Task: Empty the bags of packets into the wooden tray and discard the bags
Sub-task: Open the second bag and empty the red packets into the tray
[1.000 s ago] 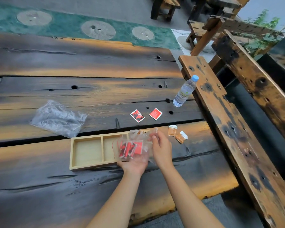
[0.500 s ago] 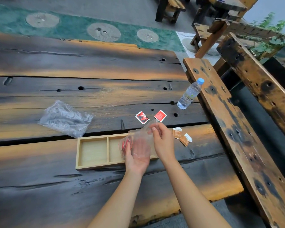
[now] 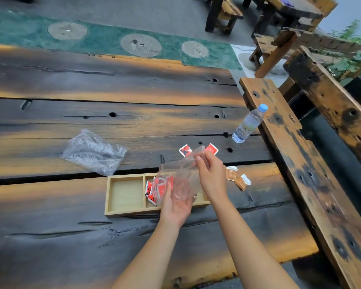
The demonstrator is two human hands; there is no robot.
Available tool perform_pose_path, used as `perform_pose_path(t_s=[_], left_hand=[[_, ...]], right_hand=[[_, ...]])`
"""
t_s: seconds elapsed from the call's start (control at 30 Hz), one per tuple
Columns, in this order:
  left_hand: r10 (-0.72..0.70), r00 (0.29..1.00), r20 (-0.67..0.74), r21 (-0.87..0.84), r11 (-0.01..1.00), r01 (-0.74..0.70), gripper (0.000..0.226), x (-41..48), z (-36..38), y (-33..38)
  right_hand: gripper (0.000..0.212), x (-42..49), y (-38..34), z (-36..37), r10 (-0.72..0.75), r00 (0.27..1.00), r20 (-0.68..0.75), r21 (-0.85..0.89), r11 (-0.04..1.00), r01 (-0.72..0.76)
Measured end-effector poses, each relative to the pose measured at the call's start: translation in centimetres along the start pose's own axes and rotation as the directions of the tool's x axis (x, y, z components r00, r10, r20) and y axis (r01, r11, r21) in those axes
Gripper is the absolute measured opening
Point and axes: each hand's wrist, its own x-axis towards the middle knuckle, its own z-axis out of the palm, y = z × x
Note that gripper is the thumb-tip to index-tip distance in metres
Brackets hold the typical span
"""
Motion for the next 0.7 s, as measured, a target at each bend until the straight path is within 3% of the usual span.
perform_pose_path(t_s=[0.33, 0.5, 0.7], left_hand=[[-0.083, 0.997, -0.008, 0.005, 0.997, 0.083, 0.05, -0.4, -0.4, -1.0], [-0.073, 0.997, -0.007, -0.018, 0.997, 0.073, 0.038, -0.3, -0.4, -1.3], [-0.082, 0.996, -0.044, 0.017, 0.996, 0.082, 0.04, -0.3, -0.6, -1.2]], right_hand=[[0.02, 0.4, -0.6, 0.4, 0.015, 0.999, 0.051, -0.085, 0.996, -0.011], [0.019, 0.4, -0.8, 0.6, 0.028, 0.997, 0.077, -0.084, 0.996, -0.021], [0.026, 0.4, -1.6, 0.4, 0.04, 0.995, 0.094, -0.05, 0.998, -0.035]])
